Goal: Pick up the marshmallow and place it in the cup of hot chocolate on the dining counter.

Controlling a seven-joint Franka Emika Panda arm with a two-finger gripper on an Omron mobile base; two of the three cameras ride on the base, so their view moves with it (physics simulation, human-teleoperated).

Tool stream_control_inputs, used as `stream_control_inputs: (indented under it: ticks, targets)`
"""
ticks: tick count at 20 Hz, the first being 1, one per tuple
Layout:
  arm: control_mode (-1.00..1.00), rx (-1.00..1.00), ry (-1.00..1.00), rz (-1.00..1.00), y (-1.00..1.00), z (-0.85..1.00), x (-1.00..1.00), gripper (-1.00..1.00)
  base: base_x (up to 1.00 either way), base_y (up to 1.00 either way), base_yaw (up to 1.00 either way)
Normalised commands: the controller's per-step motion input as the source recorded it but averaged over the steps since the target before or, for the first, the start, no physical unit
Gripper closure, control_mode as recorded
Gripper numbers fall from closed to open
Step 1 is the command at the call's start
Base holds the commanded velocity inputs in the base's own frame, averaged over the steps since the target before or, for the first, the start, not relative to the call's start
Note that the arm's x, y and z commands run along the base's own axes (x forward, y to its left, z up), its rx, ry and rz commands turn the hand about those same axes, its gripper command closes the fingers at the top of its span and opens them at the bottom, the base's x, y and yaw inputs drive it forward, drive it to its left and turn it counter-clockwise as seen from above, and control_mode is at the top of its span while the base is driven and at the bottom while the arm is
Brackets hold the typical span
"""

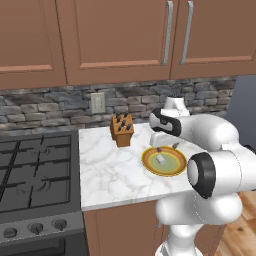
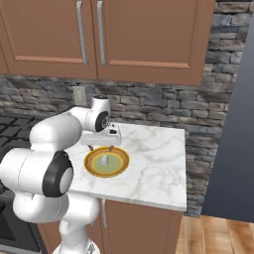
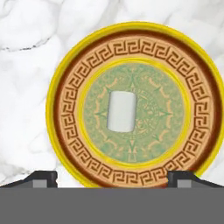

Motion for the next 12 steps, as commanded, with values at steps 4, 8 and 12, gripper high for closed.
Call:
stream_control_inputs:
  ticks: [4,8,12]
  targets:
    - [-1.00,0.00,0.00,0.03,0.00,-0.38,0.28,-1.00,0.00,0.00,0.00]
    - [-1.00,0.00,0.00,0.04,0.00,-0.35,0.05,-1.00,0.00,0.00,0.00]
    - [-1.00,0.00,0.00,0.04,0.00,-0.36,0.08,-1.00,0.00,0.00,0.00]
